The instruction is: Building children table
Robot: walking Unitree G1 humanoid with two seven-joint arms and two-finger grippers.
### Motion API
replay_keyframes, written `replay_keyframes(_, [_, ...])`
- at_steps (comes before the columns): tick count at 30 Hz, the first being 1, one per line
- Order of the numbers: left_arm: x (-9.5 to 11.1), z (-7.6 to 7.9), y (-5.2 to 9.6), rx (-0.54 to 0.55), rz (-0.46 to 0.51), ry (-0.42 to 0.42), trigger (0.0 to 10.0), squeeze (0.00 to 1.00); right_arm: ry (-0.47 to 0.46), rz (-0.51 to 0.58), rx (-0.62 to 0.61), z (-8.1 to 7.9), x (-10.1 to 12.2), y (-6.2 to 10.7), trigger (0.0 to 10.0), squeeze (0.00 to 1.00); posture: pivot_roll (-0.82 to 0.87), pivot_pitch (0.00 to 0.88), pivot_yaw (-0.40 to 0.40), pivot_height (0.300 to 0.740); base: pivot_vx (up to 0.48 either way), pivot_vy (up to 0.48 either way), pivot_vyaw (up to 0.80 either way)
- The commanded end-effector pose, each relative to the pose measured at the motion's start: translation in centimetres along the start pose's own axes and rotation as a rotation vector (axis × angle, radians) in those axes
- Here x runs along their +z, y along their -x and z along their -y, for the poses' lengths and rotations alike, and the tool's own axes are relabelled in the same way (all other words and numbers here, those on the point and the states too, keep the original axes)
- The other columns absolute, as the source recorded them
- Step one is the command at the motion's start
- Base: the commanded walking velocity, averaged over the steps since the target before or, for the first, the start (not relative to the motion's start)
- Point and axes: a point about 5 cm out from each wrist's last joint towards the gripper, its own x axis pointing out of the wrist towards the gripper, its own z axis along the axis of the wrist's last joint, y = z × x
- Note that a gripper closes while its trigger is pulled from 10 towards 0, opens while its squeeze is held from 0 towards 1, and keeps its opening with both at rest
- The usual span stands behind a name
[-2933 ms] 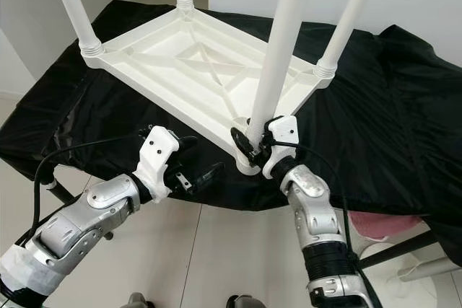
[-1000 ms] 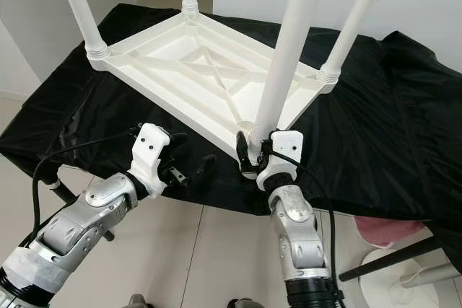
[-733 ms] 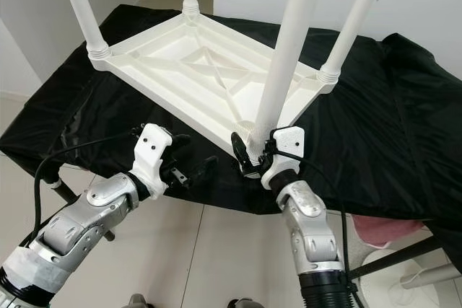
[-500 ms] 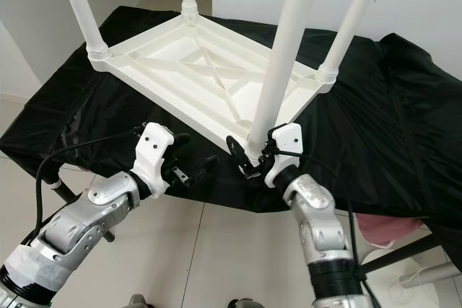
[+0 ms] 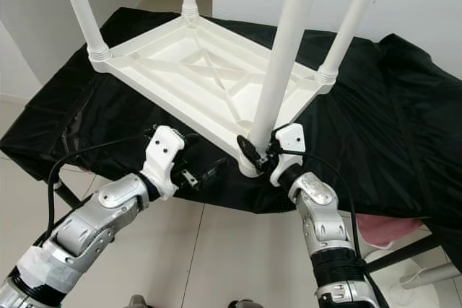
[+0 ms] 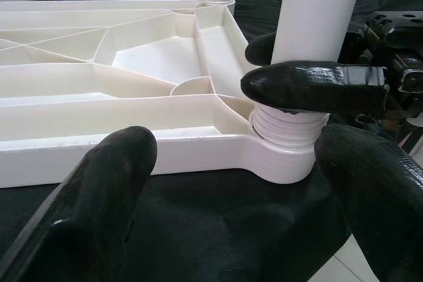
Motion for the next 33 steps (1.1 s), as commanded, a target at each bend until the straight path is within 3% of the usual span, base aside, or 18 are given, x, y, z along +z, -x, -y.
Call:
replay_keyframes(1, [-0.3,0.8,0.1,-0.121,-0.005,0.0,10.0,0.0,-0.047,-0.024,-0.004,-0.5,-1.1,0.4,10.0,0.0,0.02,0.069,-0.021,0.74,0.0,0.0,0.0])
replay_keyframes(7, [-0.4,0.8,0.1,-0.124,0.008,-0.021,10.0,0.0,-0.036,-0.022,-0.039,-0.6,-1.2,0.5,10.0,0.0,0.02,0.057,-0.019,0.74,0.0,0.0,0.0])
replay_keyframes(18, [-0.9,0.7,0.3,-0.167,0.012,0.03,10.0,0.0,-0.022,-0.026,-0.223,-1.2,-1.2,0.3,10.0,0.0,0.02,0.041,-0.016,0.74,0.0,0.0,0.0])
replay_keyframes(29, [-2.8,1.9,1.0,-0.202,-0.037,0.043,10.0,0.0,-0.089,-0.01,-0.488,-3.3,-1.3,0.1,10.0,0.0,0.02,0.053,-0.024,0.74,0.0,0.0,0.0])
replay_keyframes(33, [-3.1,2.1,1.2,-0.198,-0.046,0.056,10.0,0.0,-0.106,-0.042,-0.592,-3.4,-1.7,0.3,10.0,0.0,0.01,0.06,-0.022,0.74,0.0,0.0,0.0])
